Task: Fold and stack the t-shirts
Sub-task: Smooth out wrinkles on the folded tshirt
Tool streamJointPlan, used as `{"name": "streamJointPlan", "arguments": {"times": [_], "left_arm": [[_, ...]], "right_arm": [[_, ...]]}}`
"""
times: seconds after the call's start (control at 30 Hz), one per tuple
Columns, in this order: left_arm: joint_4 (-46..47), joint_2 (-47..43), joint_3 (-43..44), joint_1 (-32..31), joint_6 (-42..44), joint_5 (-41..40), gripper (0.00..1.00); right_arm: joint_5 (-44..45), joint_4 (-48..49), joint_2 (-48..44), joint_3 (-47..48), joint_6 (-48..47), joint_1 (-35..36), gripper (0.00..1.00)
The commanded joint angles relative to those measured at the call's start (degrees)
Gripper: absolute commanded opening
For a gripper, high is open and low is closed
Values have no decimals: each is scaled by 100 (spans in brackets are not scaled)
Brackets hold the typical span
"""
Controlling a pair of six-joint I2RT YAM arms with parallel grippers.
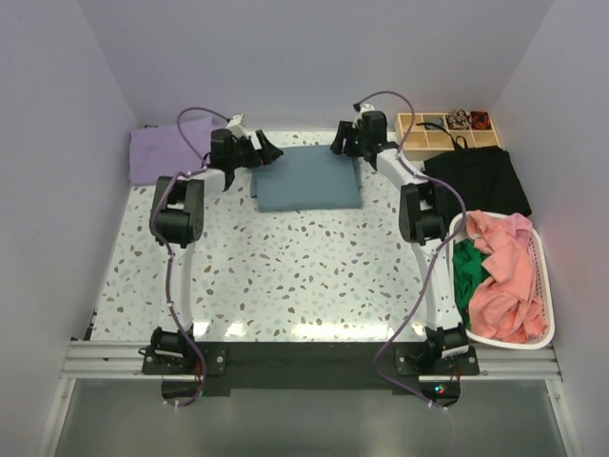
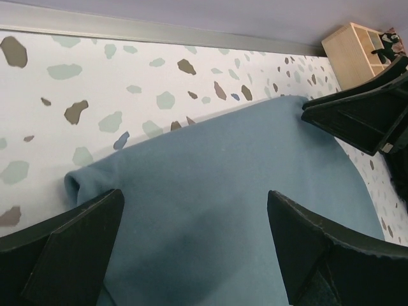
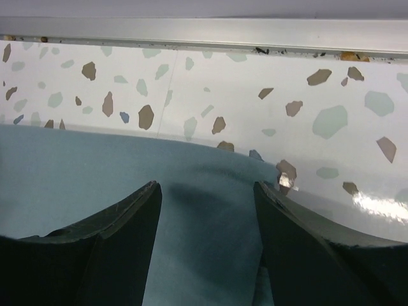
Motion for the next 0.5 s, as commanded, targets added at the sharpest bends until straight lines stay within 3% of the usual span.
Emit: {"name": "streamJointPlan", "arguments": {"times": [0.0, 0.27, 0.47], "left_arm": [[-54, -991, -585, 79, 357, -437, 100], [-318, -2599, -1939, 114, 710, -1229, 100], [-222, -2847, -2994, 114, 657, -1089, 100]], "right_arm": [[298, 175, -897, -681, -181, -190, 64], [422, -202, -2102, -1755, -251, -401, 65], [-62, -546, -2234, -2255, -129, -401, 64]]}}
